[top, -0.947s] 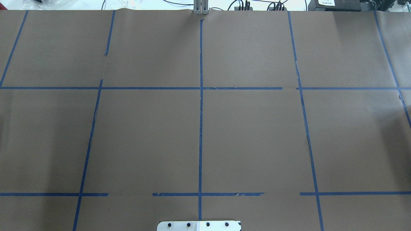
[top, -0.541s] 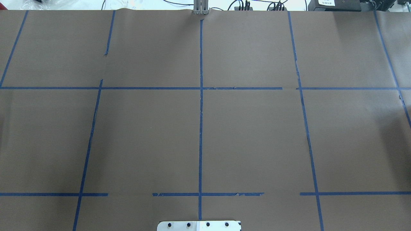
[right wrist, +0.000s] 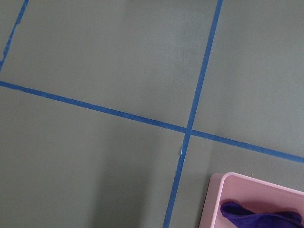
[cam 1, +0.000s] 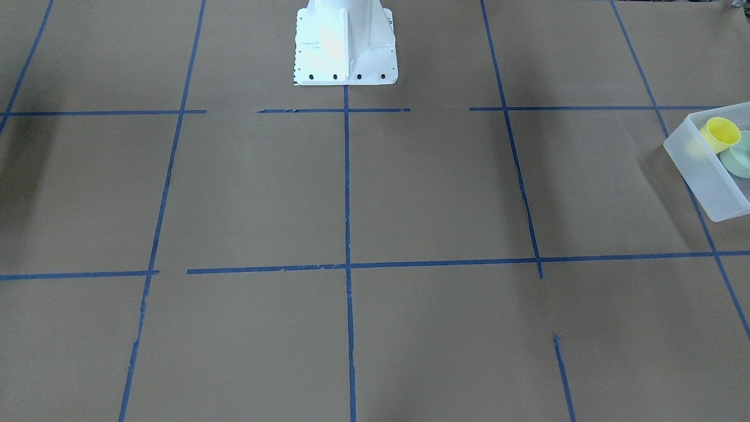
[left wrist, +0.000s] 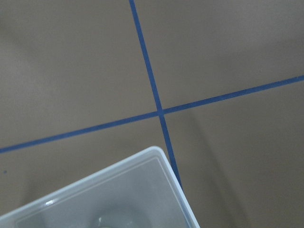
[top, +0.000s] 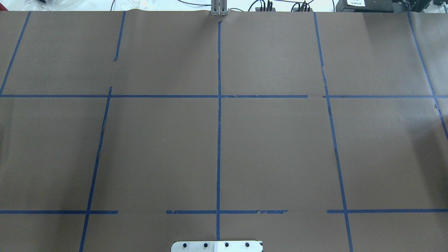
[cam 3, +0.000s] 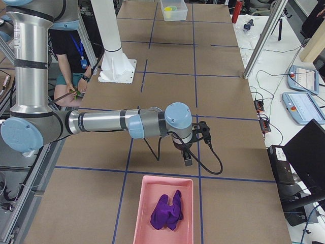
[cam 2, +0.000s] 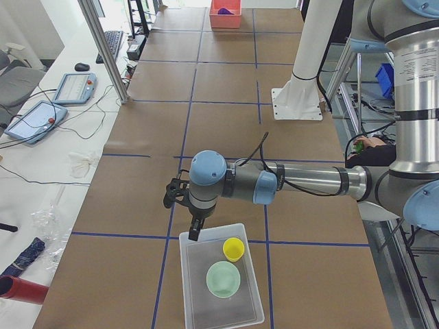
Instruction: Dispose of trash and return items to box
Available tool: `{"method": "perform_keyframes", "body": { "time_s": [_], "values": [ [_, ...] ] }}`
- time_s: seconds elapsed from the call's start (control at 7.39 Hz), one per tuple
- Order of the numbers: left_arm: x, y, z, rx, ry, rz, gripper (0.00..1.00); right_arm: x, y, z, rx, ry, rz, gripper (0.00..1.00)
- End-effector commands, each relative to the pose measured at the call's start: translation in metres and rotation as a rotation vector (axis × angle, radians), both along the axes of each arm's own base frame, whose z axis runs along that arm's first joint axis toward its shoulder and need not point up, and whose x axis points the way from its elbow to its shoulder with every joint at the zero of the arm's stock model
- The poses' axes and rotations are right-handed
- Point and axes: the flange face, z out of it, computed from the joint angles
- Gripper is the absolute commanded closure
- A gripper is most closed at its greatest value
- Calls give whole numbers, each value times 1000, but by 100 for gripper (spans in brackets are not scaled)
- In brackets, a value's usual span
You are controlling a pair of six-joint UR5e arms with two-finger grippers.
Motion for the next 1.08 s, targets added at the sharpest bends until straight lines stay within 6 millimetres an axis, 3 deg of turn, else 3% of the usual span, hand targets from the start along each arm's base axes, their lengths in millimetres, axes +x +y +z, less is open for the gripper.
{"method": "perform_keyframes", "body": {
  "time_s": [0.0,0.14,0.27,0.41,0.68,0.95],
  "values": [
    [0,32,15,-74,4,-1,0,-5,49,43,-96,-13,-4,0],
    [1,33,17,-81,4,1,0,-5,60,51,-122,-17,1,0],
    [2,29,21,-87,4,4,0,-6,57,52,-120,-4,-8,0],
    [1,33,26,-98,3,2,0,-20,52,52,-115,45,-47,0],
    [0,31,15,-72,6,-2,0,-26,54,55,-138,51,-56,0],
    [1,31,16,-73,10,0,0,-25,56,61,-161,52,-56,0]
  ]
}}
